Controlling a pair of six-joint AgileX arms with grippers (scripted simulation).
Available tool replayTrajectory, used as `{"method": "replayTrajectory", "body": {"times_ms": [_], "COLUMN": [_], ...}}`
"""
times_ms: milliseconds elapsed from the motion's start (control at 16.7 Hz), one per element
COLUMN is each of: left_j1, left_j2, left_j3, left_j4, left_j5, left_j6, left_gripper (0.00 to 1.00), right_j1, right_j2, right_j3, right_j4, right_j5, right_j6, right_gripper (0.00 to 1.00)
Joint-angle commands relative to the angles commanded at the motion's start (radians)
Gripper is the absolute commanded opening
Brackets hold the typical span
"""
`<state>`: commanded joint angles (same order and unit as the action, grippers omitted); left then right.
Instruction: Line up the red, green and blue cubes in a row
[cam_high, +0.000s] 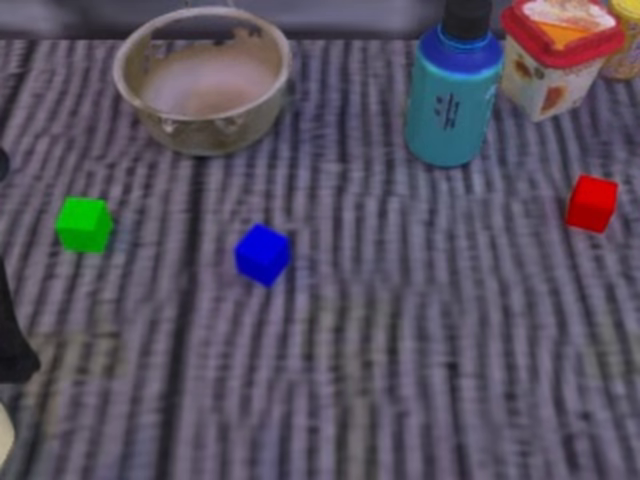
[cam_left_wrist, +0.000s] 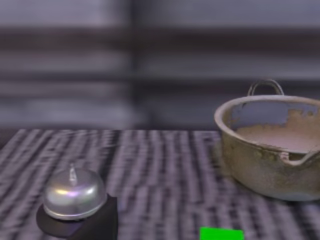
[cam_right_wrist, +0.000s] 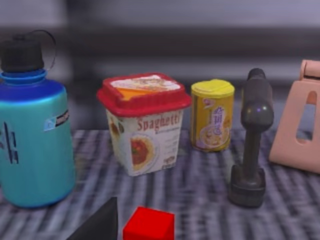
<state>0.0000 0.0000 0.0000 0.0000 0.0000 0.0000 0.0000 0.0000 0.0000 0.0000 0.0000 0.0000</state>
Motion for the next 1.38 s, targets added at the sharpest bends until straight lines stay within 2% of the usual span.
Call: {"method": "replayTrajectory", "body": {"times_ms": [300, 540, 1380], "left_j1": [0.000, 0.000, 0.000], "left_j2": [0.000, 0.000, 0.000], "left_j3": [0.000, 0.000, 0.000], "left_j4": [0.000, 0.000, 0.000], "left_j5": [0.000, 0.000, 0.000], "left_j6": [0.000, 0.000, 0.000], "left_gripper": [1.00, 1.00, 1.00], "right_j1": [0.005, 0.016, 0.064], "right_j2": [0.061, 0.286, 1.792], "right_j3": [0.060, 0.284, 1.560], "right_j4": [-0.043, -0.187, -1.008], "right_j5": [-0.002, -0.003, 0.004], "right_j6": [-0.038, -0.166, -0.858], "right_gripper": [1.00, 1.00, 1.00]}}
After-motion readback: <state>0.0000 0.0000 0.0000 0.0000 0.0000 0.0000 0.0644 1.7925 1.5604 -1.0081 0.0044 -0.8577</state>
